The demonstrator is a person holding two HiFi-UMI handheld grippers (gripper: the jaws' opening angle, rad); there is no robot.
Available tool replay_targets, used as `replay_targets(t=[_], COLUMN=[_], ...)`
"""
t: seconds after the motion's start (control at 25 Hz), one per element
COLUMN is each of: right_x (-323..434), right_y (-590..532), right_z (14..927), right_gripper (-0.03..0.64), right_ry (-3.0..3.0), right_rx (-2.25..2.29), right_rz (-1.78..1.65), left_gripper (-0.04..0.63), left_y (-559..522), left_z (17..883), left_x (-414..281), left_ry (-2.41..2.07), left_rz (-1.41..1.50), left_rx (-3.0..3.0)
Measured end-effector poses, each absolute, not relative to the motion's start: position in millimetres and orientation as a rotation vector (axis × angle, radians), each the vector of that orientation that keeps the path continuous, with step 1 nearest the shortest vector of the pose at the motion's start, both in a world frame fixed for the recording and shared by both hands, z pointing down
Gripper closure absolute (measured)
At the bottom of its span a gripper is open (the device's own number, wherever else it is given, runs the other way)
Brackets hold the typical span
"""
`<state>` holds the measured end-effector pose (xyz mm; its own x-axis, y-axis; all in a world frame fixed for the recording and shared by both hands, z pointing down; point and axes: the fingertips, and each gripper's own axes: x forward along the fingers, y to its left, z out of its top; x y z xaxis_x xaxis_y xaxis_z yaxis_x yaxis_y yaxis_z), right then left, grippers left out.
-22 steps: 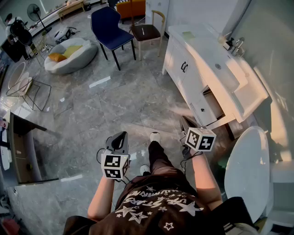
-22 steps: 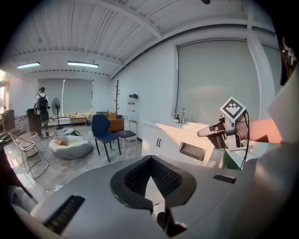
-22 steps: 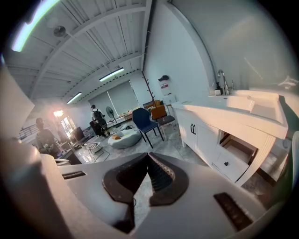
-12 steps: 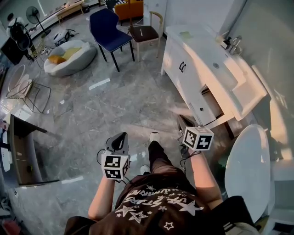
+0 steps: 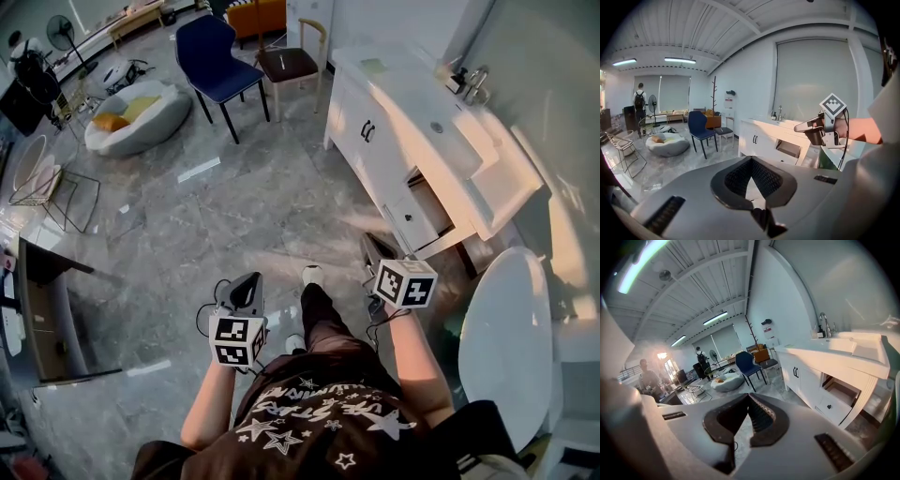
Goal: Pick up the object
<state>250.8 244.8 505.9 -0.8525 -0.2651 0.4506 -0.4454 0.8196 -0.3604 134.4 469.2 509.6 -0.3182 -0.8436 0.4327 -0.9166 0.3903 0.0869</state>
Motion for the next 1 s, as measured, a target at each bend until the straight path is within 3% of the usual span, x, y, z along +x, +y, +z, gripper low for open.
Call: replay_targets(t=[0.36,0.68,1.0], right_x=[225.8,161.9,87.1], right_y=[221.8,158.2,68.0], right_z=[486.4,499.1,524.7], right_gripper=[0.600,0.378,0.354], right_ry=[-2.705,-2.672,-2.596], right_rx=[0.522,0.570,0.572], right_rz=[0.676,0.667,0.724], left_gripper=[0.581,0.580,0.580], left_y=[450.6,395.7,304.8], left_z=[501.1,507.3,511.5], left_x=[106.8,50.8,-22.8], left_ry=[-2.255,-2.229,-2.203], left_rz=[0.262,0.291,0.325], left_rx=[1.521,1.504,1.497])
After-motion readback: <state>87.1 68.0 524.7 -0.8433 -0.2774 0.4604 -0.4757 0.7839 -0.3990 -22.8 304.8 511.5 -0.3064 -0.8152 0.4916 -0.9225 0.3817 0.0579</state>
